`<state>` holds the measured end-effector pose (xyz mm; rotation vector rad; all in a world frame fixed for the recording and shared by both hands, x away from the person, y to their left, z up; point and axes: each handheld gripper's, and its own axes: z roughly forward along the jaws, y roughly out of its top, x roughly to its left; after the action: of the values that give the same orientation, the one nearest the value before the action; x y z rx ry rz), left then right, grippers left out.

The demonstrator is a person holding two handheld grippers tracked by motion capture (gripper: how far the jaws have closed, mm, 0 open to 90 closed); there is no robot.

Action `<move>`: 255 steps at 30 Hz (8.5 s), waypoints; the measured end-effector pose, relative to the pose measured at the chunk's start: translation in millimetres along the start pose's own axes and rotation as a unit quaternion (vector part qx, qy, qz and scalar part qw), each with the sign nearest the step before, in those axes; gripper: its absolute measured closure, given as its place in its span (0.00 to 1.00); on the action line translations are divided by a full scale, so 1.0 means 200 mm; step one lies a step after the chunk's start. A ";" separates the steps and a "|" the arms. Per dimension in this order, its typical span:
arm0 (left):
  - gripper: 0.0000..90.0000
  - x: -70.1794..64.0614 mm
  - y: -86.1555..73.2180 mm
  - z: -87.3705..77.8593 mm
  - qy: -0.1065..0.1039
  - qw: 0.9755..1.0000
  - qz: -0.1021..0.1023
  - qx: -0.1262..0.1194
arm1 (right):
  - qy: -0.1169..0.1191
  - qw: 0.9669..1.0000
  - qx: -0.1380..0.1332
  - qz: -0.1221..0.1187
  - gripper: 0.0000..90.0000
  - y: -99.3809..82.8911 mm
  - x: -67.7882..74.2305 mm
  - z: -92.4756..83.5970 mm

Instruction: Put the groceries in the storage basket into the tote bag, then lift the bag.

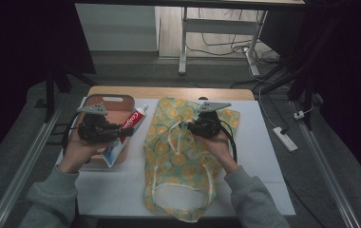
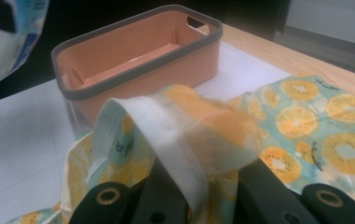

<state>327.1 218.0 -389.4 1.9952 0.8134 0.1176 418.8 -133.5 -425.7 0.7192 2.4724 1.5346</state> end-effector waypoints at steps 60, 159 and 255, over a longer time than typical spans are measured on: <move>0.84 -0.36 0.00 0.69 -0.053 0.976 0.088 0.191 | -0.031 0.998 -0.046 0.012 0.99 0.15 -0.07 -0.06; 0.72 -0.33 -0.06 0.97 0.034 0.971 0.097 0.215 | -0.014 0.996 -0.086 0.033 0.99 0.03 -0.06 -0.20; 0.94 -0.08 -0.11 1.08 0.049 0.978 0.068 0.193 | -0.025 0.998 -0.009 0.061 0.99 -0.22 -0.08 -0.27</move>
<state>388.6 56.5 -521.4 2.4289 0.8080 0.1464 399.1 -199.2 -440.8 0.9101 2.4158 1.5583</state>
